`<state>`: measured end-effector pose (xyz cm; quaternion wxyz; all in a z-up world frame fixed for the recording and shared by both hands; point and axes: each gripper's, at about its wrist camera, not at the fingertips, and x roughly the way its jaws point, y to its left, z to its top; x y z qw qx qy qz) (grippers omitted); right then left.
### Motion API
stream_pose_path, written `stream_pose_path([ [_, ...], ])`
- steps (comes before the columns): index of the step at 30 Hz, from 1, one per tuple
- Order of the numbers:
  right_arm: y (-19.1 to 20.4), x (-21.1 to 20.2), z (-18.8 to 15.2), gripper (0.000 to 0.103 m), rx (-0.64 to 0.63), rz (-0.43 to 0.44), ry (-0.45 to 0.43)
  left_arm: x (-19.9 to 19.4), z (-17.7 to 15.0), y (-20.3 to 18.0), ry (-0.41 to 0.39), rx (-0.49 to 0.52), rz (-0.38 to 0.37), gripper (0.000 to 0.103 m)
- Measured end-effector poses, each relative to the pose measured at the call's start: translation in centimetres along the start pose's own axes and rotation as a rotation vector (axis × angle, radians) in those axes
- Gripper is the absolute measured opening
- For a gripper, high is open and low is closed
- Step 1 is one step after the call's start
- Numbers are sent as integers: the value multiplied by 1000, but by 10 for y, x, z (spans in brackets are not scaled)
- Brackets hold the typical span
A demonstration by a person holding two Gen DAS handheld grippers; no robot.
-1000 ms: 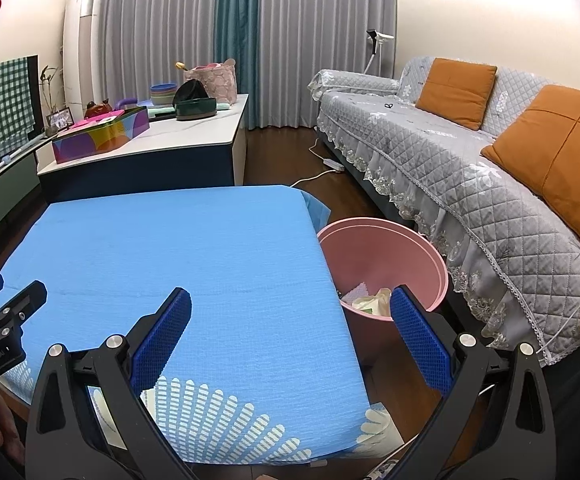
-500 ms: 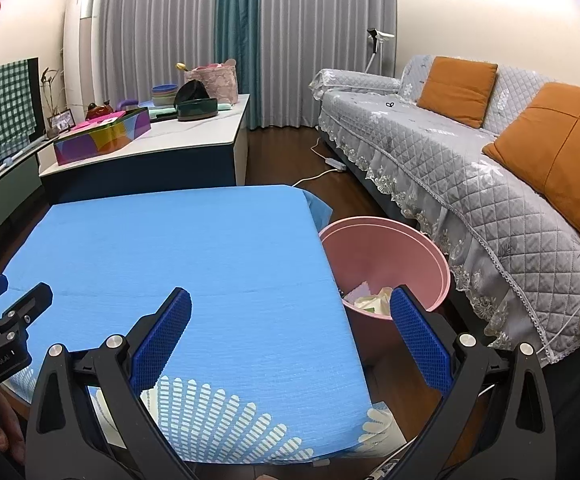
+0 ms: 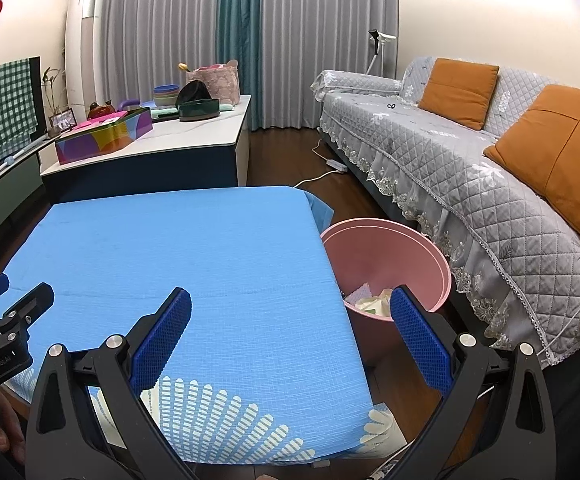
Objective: Collect trash
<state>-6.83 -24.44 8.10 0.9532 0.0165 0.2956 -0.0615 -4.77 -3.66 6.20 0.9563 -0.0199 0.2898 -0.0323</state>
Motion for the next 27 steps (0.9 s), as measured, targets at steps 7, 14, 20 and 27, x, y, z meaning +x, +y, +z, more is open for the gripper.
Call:
stream_pose_path([
  [7, 0, 0, 0, 98, 0, 0, 1, 0, 0, -1, -1, 0, 0, 95],
  [14, 0, 0, 0, 98, 0, 0, 1, 1, 1, -3, -6, 2, -4, 95],
  [20, 1, 0, 0, 98, -1, 0, 1, 1, 1, -5, -10, 6, -9, 95],
  [27, 0, 0, 0, 98, 0, 1, 2, 1, 2, -5, -4, 1, 0, 95],
])
